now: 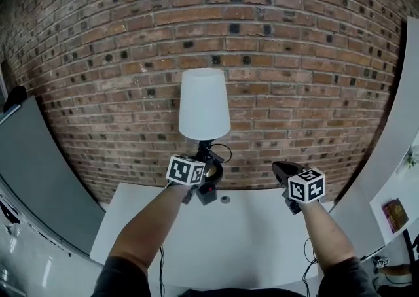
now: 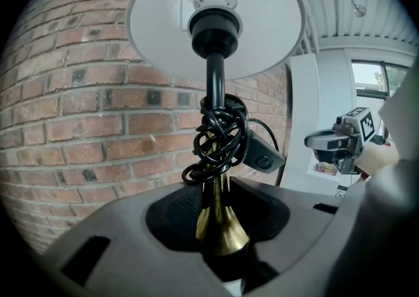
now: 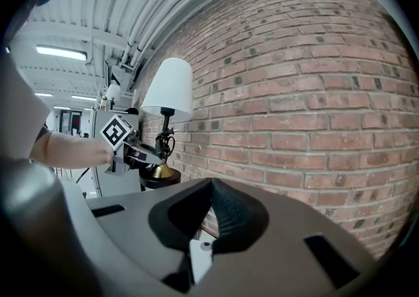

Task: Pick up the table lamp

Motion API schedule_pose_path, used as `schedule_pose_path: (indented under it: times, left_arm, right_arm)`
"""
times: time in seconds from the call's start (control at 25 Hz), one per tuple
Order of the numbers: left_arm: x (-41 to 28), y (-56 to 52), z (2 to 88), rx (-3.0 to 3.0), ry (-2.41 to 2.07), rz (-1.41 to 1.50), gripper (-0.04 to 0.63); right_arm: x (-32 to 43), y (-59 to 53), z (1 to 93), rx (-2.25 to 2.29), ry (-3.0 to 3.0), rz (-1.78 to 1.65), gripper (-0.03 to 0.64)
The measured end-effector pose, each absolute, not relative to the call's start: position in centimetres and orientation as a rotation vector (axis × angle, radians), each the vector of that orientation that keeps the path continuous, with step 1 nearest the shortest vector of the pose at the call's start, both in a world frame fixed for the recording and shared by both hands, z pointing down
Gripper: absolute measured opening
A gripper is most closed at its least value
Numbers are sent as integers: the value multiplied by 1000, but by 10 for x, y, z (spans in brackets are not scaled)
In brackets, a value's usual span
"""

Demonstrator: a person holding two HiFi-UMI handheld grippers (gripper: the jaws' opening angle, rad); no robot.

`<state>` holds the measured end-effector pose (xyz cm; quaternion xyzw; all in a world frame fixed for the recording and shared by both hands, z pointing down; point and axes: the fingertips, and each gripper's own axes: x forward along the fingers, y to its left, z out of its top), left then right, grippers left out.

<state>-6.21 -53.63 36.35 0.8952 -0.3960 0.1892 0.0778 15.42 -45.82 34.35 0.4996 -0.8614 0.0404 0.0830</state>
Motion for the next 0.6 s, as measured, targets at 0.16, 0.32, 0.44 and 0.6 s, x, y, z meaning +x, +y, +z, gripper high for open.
schedule_pose_path:
  times: [0.16,0.32,0.44,0.6]
  left_arm:
    - [-68,-533,341,2684,-1179,566,126]
    - [-75,-528,316,2687,-1187,538,126]
    - [-83,-523,300,2690,-1201,531,124]
    - [-92,-516,281,2692,-1215,522,124]
  right_arm:
    - [154,-458,318,1503,-2573,100,-6]
    - [154,-458,293,1514,-2562,72,-6]
    - [152,-457,278,1515,-2560,55,-6]
    - [150,-457,261,1513,-2568,47,-6]
